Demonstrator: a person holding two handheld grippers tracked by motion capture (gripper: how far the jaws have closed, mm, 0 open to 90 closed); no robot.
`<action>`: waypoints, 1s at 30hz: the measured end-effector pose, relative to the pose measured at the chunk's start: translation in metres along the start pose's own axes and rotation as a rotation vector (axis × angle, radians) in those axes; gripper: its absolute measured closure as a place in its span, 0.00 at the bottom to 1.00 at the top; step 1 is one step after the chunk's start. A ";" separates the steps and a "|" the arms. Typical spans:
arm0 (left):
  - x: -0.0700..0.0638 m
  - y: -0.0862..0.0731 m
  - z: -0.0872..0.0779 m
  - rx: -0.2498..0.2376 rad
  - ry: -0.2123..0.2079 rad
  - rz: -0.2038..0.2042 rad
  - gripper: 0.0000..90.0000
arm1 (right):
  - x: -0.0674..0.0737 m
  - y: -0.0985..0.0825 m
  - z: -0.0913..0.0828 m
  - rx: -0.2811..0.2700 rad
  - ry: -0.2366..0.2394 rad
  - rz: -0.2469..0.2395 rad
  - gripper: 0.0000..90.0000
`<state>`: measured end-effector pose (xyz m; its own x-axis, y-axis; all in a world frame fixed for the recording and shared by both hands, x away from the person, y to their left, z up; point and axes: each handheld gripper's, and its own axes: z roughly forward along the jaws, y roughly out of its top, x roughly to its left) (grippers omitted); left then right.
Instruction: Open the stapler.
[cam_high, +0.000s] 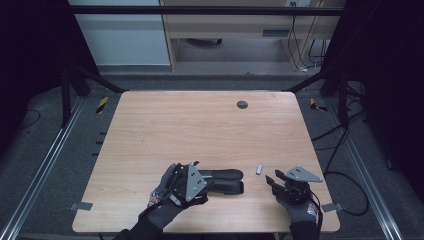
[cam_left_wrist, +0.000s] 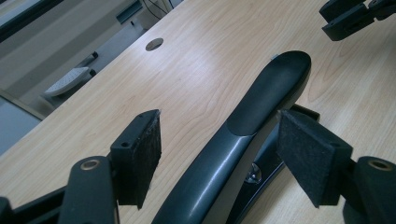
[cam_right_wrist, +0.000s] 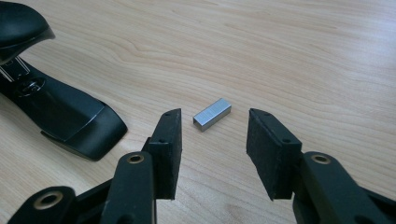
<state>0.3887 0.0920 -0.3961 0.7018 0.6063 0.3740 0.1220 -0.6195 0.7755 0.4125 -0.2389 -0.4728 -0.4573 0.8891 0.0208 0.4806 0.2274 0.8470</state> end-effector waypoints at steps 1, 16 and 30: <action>-0.001 0.000 0.000 0.003 0.001 0.006 0.33 | 0.000 0.000 0.000 -0.004 0.000 -0.001 0.62; -0.014 0.003 0.011 0.043 0.018 0.084 0.31 | 0.002 -0.002 0.002 0.007 0.021 0.002 0.65; -0.030 0.006 0.030 0.092 0.035 0.165 0.32 | 0.004 -0.003 0.004 0.003 0.032 -0.015 0.67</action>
<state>0.3891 0.0552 -0.4176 0.6933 0.5087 0.5105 0.0722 -0.7538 0.6531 0.4122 -0.2346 -0.4773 -0.4883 0.8723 0.0254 0.4761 0.2419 0.8455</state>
